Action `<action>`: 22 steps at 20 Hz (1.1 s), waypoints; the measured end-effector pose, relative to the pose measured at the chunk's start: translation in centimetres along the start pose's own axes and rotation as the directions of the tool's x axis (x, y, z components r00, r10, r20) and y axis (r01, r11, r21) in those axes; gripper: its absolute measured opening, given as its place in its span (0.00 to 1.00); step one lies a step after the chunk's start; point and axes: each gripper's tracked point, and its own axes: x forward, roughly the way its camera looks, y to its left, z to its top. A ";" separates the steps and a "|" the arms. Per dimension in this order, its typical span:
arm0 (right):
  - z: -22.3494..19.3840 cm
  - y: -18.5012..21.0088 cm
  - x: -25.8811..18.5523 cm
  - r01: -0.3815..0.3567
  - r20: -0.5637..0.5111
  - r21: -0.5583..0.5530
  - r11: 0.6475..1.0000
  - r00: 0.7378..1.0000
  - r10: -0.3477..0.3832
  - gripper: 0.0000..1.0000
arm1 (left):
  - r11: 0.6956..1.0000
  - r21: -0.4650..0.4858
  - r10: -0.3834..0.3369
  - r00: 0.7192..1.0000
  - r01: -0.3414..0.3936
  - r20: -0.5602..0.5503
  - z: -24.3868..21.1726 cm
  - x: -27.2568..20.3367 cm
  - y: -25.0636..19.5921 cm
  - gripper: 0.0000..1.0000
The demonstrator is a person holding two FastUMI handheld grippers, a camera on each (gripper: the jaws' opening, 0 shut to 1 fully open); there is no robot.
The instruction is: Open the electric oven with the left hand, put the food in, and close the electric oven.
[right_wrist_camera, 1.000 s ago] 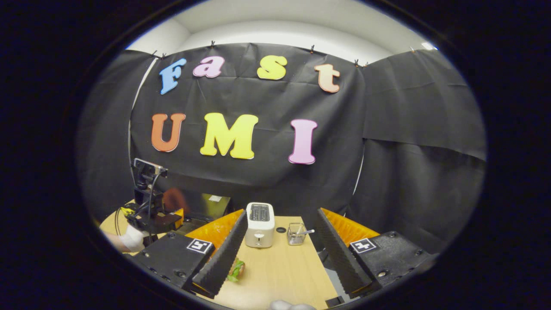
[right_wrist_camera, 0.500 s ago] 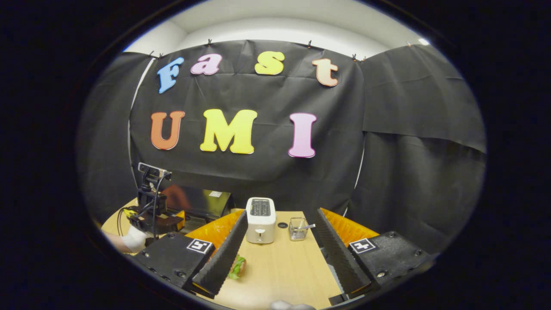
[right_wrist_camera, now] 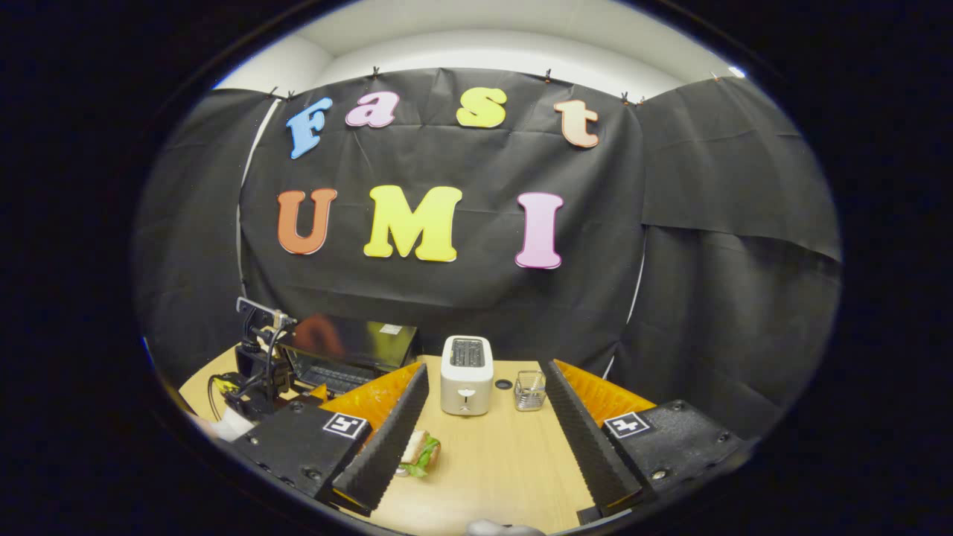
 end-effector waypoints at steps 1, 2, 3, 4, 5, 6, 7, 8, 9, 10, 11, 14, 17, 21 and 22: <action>-0.2 0.1 -0.1 -0.004 -0.005 0.001 1.000 1.000 0.004 0.93 | 1.000 -0.005 -0.005 1.000 0.005 -0.009 -0.9 -0.5 -0.1 0.99; -0.4 0.3 -0.1 -0.009 -0.008 0.001 1.000 1.000 0.009 0.93 | 1.000 -0.011 -0.009 1.000 0.008 -0.025 -1.7 -0.8 -0.2 0.98; -0.6 0.4 -0.3 -0.011 -0.012 0.000 1.000 1.000 0.011 0.93 | 1.000 -0.014 -0.012 0.999 0.012 -0.036 -2.7 -1.2 -0.2 0.98; -0.8 0.5 -0.4 -0.014 -0.016 -0.001 1.000 1.000 0.014 1.00 | 1.000 -0.013 -0.015 0.999 0.014 -0.048 -3.4 -1.5 -0.3 0.99; -1.0 0.5 -0.4 -0.016 -0.019 -0.005 1.000 1.000 0.015 1.00 | 1.000 -0.011 -0.019 0.998 0.019 -0.059 -4.3 -1.7 -0.4 0.99; -1.1 0.4 -0.5 -0.014 -0.023 -0.010 1.000 1.000 0.013 1.00 | 1.000 -0.012 -0.022 0.998 0.021 -0.067 -4.9 -1.9 -0.5 0.99; -1.4 0.4 -0.5 -0.013 -0.028 -0.015 1.000 1.000 0.013 0.92 | 1.000 -0.014 -0.023 0.997 0.022 -0.079 -5.7 -2.0 -0.5 0.99; -1.6 0.4 -0.6 -0.013 -0.034 -0.016 1.000 0.999 0.012 1.00 | 1.000 -0.018 -0.023 0.995 0.021 -0.095 -6.4 -2.2 -0.6 0.98; -1.8 0.4 -0.7 -0.015 -0.041 -0.016 1.000 0.999 0.014 1.00 | 1.000 -0.020 -0.023 0.994 0.021 -0.106 -7.0 -2.2 -0.7 0.99; -2.1 0.3 -0.8 -0.014 -0.048 -0.016 1.000 0.999 0.013 1.00 | 1.000 -0.021 -0.023 0.993 0.021 -0.118 -7.6 -2.2 -0.8 1.00; -2.4 0.1 -0.8 -0.013 -0.055 -0.018 1.000 0.998 0.012 1.00 | 1.000 -0.023 -0.024 0.991 0.021 -0.134 -8.4 -2.3 -0.8 0.98; -3.0 -0.1 -0.7 -0.009 -0.074 -0.022 1.000 0.997 0.008 0.93 | 0.999 -0.038 -0.028 0.980 0.021 -0.196 -11.1 -2.1 -1.4 0.97; -3.8 -0.2 -0.6 -0.020 -0.092 -0.030 0.999 0.996 0.017 0.93 | 0.999 -0.042 -0.026 0.961 0.015 -0.275 -14.8 -0.8 -1.6 0.94; -4.7 -0.8 -0.5 -0.017 -0.112 -0.039 0.999 0.994 0.013 0.93 | 0.999 -0.050 -0.033 0.954 0.019 -0.297 -16.1 -0.5 -2.3 0.94; -4.8 -0.9 -0.4 -0.018 -0.116 -0.037 0.999 0.993 0.014 0.93 | 0.998 -0.052 -0.032 0.955 0.018 -0.294 -16.1 -0.7 -2.3 0.95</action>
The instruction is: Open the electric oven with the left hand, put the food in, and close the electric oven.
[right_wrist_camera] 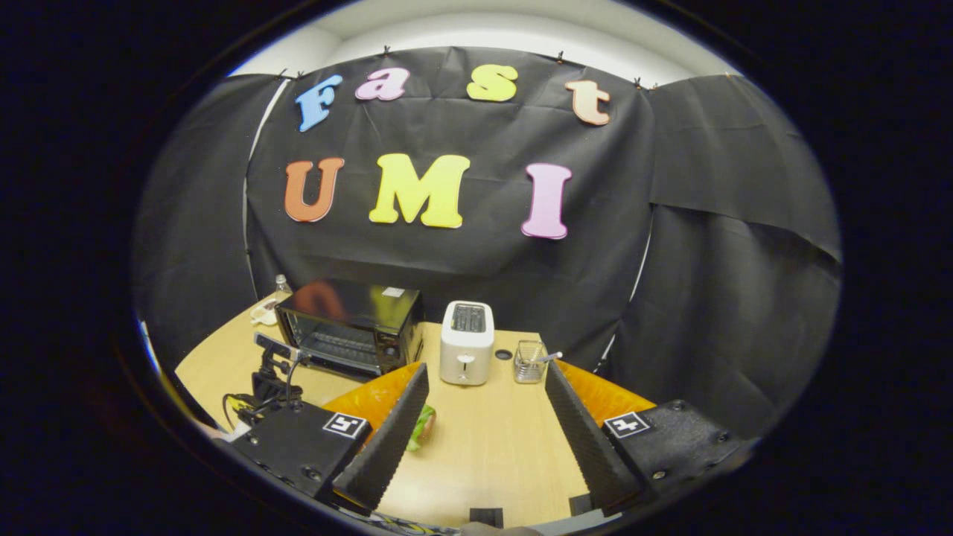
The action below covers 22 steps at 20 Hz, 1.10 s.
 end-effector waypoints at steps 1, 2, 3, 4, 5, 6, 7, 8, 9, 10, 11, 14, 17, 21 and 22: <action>-0.2 0.0 0.2 -0.004 -0.004 0.004 1.000 1.000 0.004 0.93 | 1.000 0.004 0.010 1.000 -0.010 0.015 0.3 -0.3 0.2 0.95; -0.2 0.0 0.5 -0.009 -0.008 0.009 1.000 1.000 0.009 1.00 | 1.000 0.014 0.024 0.999 -0.025 0.033 0.8 -0.7 0.5 0.95; -0.3 0.1 0.8 -0.017 -0.010 0.014 1.000 1.000 0.017 1.00 | 0.999 0.028 0.036 0.998 -0.037 0.047 1.2 -1.3 0.8 0.96; -0.5 0.1 1.2 -0.026 -0.012 0.021 0.999 1.000 0.026 0.93 | 0.998 0.037 0.045 0.997 -0.048 0.068 1.8 -2.1 1.1 0.96; -0.8 0.2 1.7 -0.041 -0.018 0.032 0.999 0.999 0.042 0.93 | 0.998 0.038 0.042 0.995 -0.045 0.091 2.4 -3.2 1.1 0.96; -1.2 0.5 2.3 -0.061 -0.028 0.046 0.997 0.998 0.063 1.00 | 0.998 0.041 0.044 0.992 -0.049 0.116 3.2 -4.5 1.5 0.96; -1.8 0.8 2.9 -0.079 -0.037 0.060 0.995 0.996 0.081 1.00 | 0.998 0.044 0.044 0.989 -0.051 0.145 4.2 -5.8 1.7 0.96; -2.4 1.1 3.6 -0.099 -0.045 0.074 0.992 0.994 0.102 1.00 | 0.998 0.045 0.040 0.984 -0.048 0.172 5.1 -7.3 2.0 0.96; -3.5 1.4 4.3 -0.112 -0.064 0.087 0.990 0.991 0.118 0.93 | 0.998 0.047 0.040 0.979 -0.051 0.201 6.1 -8.9 2.3 0.96; -4.7 1.7 5.1 -0.128 -0.086 0.101 0.987 0.987 0.136 1.00 | 0.998 0.045 0.038 0.972 -0.049 0.232 7.2 -10.6 2.5 0.96; -5.8 2.3 5.9 -0.148 -0.105 0.122 0.981 0.981 0.161 0.93 | 0.998 0.041 0.036 0.964 -0.048 0.263 8.2 -12.5 2.6 0.96; -10.1 4.2 8.3 -0.201 -0.172 0.201 0.959 0.956 0.237 1.00 | 0.997 0.041 0.042 0.933 -0.060 0.357 11.4 -17.7 3.4 0.96; -14.5 6.0 10.6 -0.237 -0.246 0.284 0.929 0.918 0.309 0.98 | 0.996 0.023 0.071 0.901 -0.089 0.428 14.6 -22.9 4.6 0.96; -18.3 9.2 13.2 -0.270 -0.310 0.394 0.878 0.861 0.404 0.98 | 0.993 -0.010 0.109 0.869 -0.119 0.483 17.0 -28.2 5.2 0.96; -18.9 9.9 14.0 -0.278 -0.318 0.411 0.868 0.849 0.422 0.98 | 0.992 -0.017 0.116 0.860 -0.124 0.496 17.6 -29.3 5.3 0.95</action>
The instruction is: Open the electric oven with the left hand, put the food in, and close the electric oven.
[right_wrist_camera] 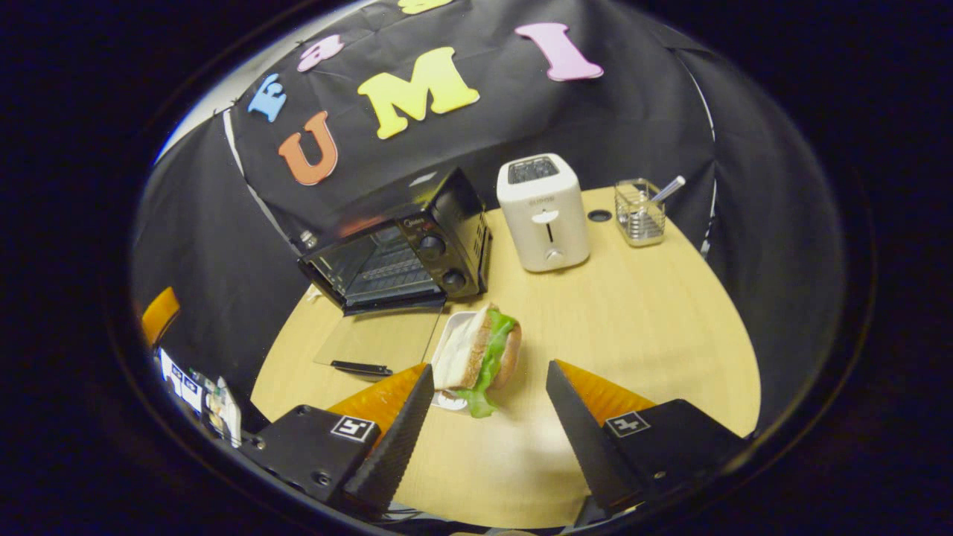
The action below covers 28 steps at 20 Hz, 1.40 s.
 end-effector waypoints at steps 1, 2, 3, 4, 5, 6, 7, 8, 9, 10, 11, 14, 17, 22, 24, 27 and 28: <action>-0.4 -0.1 1.0 -0.010 -0.017 0.014 1.000 1.000 0.011 0.97 | 1.000 0.005 0.020 1.000 -0.020 0.013 1.0 -0.7 0.4 0.96; -0.6 -0.1 1.8 -0.021 -0.029 0.022 1.000 0.999 0.021 0.97 | 0.999 0.011 0.033 0.999 -0.033 0.022 1.9 -1.2 0.8 0.96; -0.5 -0.3 2.7 -0.027 -0.037 0.032 0.999 0.999 0.028 0.97 | 0.999 0.012 0.037 0.999 -0.038 0.034 2.8 -1.7 0.9 0.96; -0.3 -0.4 3.6 -0.034 -0.046 0.046 0.998 0.998 0.036 0.96 | 0.999 0.009 0.041 0.998 -0.041 0.046 3.6 -2.2 0.9 0.96; -0.3 -0.4 4.4 -0.044 -0.057 0.059 0.997 0.997 0.048 0.84 | 0.999 0.010 0.045 0.998 -0.045 0.048 4.0 -2.5 0.8 0.96; -0.1 -0.5 5.2 -0.058 -0.062 0.075 0.995 0.996 0.063 0.82 | 0.998 0.012 0.053 0.997 -0.054 0.048 4.2 -2.7 1.0 0.96; 0.1 -0.7 5.9 -0.069 -0.064 0.096 0.993 0.995 0.076 0.92 | 0.998 0.013 0.060 0.997 -0.061 0.043 4.3 -2.8 1.0 0.95; 0.1 -0.8 6.6 -0.083 -0.082 0.128 0.988 0.992 0.094 0.75 | 0.997 0.013 0.069 0.997 -0.070 0.037 4.4 -2.8 0.9 0.95; -0.2 -0.6 6.8 -0.106 -0.101 0.172 0.979 0.987 0.124 0.68 | 0.996 0.022 0.083 0.996 -0.084 0.028 4.4 -2.7 1.1 0.95; -0.3 -0.3 7.1 -0.131 -0.116 0.224 0.966 0.980 0.160 0.60 | 0.995 0.033 0.096 0.995 -0.097 0.025 4.5 -2.7 1.0 0.95; -0.5 -0.1 7.2 -0.152 -0.122 0.279 0.948 0.974 0.192 0.55 | 0.993 0.038 0.107 0.994 -0.108 0.025 4.6 -2.5 0.9 0.96; -0.2 -0.1 6.8 -0.206 -0.110 0.400 0.893 0.956 0.270 0.45 | 0.989 0.038 0.140 0.990 -0.140 -0.001 4.1 -2.8 0.8 0.96; 0.5 0.4 5.8 -0.233 -0.101 0.395 0.888 0.950 0.294 0.39 | 0.986 0.034 0.165 0.986 -0.165 0.004 4.4 -3.2 1.0 0.96; 5.8 4.8 1.5 -0.275 0.086 0.348 0.896 0.961 0.262 0.38 | 0.994 0.037 0.106 0.994 -0.106 -0.008 3.2 -3.9 2.1 0.96; 7.5 7.5 -0.1 -0.293 0.181 0.356 0.887 0.953 0.242 0.38 | 0.996 0.045 0.074 0.997 -0.073 -0.022 2.3 -3.9 2.7 0.96; 8.2 12.0 -0.7 -0.326 0.290 0.367 0.871 0.930 0.225 0.38 | 0.999 0.040 0.018 1.000 -0.018 -0.013 1.8 -4.1 3.8 0.96; 8.1 13.5 -0.4 -0.337 0.327 0.377 0.863 0.920 0.217 0.38 | 0.999 0.040 0.004 1.000 -0.003 -0.016 1.5 -3.8 4.2 0.95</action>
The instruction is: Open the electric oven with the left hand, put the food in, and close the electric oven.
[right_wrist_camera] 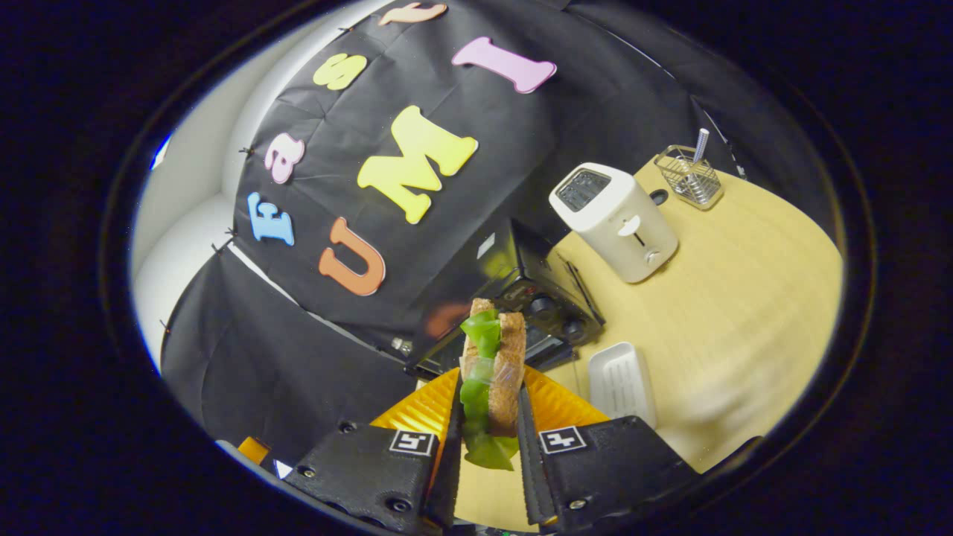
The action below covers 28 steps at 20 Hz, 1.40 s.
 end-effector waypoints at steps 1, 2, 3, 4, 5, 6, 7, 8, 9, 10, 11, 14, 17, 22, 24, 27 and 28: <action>-1.0 0.9 0.8 -0.009 0.033 0.011 1.000 0.999 0.009 0.38 | 1.000 0.002 -0.009 1.000 0.009 -0.008 -0.4 0.0 0.5 0.96; -2.1 1.6 1.8 -0.015 0.052 0.023 1.000 0.999 0.013 0.38 | 1.000 0.003 -0.010 1.000 0.010 -0.006 -0.6 0.1 1.1 0.96; -3.3 2.0 3.0 -0.012 0.064 0.043 0.999 0.998 0.009 0.38 | 1.000 0.002 -0.021 1.000 0.021 -0.008 -0.6 0.1 1.6 0.96; -4.4 2.3 4.2 -0.010 0.077 0.063 0.998 0.997 0.005 0.38 | 1.000 0.010 -0.024 1.000 0.024 -0.006 -0.8 0.2 2.0 0.96; -5.4 2.7 5.6 -0.012 0.101 0.100 0.995 0.995 0.001 0.38 | 0.999 0.021 -0.028 1.000 0.029 -0.012 -1.1 0.3 2.6 0.96; -6.4 2.9 7.1 -0.012 0.108 0.132 0.991 0.994 -0.003 0.37 | 0.999 0.030 -0.028 1.000 0.028 -0.010 -1.1 0.3 3.3 0.96; -7.4 2.8 8.8 -0.001 0.106 0.153 0.988 0.994 -0.015 0.38 | 0.999 0.040 -0.028 1.000 0.029 -0.011 -1.2 0.3 3.9 0.96; -8.1 2.6 10.3 0.003 0.123 0.178 0.984 0.992 -0.025 0.38 | 0.998 0.049 -0.025 1.000 0.026 -0.011 -1.3 0.2 4.6 0.96; -8.5 2.7 11.8 0.002 0.139 0.198 0.980 0.990 -0.031 0.38 | 0.998 0.060 -0.022 1.000 0.023 -0.019 -1.5 0.3 5.2 0.96; -8.8 2.4 13.3 0.013 0.161 0.221 0.975 0.986 -0.050 0.38 | 0.997 0.072 -0.020 1.000 0.022 -0.024 -1.7 0.3 5.7 0.96; -9.2 2.2 14.4 0.024 0.174 0.246 0.969 0.982 -0.069 0.38 | 0.997 0.081 -0.016 0.999 0.018 -0.031 -2.0 0.3 6.3 0.96; -10.0 1.0 17.6 0.048 0.188 0.310 0.950 0.976 -0.111 0.37 | 0.996 0.090 -0.004 0.999 0.009 -0.052 -2.9 0.5 7.9 0.96; -9.5 -1.4 20.0 0.104 0.223 0.330 0.938 0.957 -0.185 0.38 | 0.994 0.111 0.004 0.997 0.005 -0.073 -3.8 1.2 8.9 0.96; -7.7 -1.8 23.3 0.090 0.257 0.397 0.914 0.945 -0.204 0.37 | 0.992 0.123 -0.002 0.996 0.012 -0.086 -4.3 1.8 9.8 0.96; -7.2 -2.1 24.5 0.092 0.262 0.400 0.912 0.942 -0.210 0.38 | 0.993 0.119 -0.006 0.996 0.017 -0.090 -4.3 2.0 9.9 0.96; -6.9 -2.7 25.7 0.116 0.266 0.394 0.912 0.935 -0.234 0.29 | 0.993 0.113 -0.017 0.996 0.027 -0.090 -4.3 2.5 9.7 0.96; -6.9 -2.8 26.2 0.120 0.260 0.381 0.917 0.938 -0.230 0.38 | 0.993 0.117 -0.014 0.996 0.025 -0.091 -4.4 2.5 9.9 0.96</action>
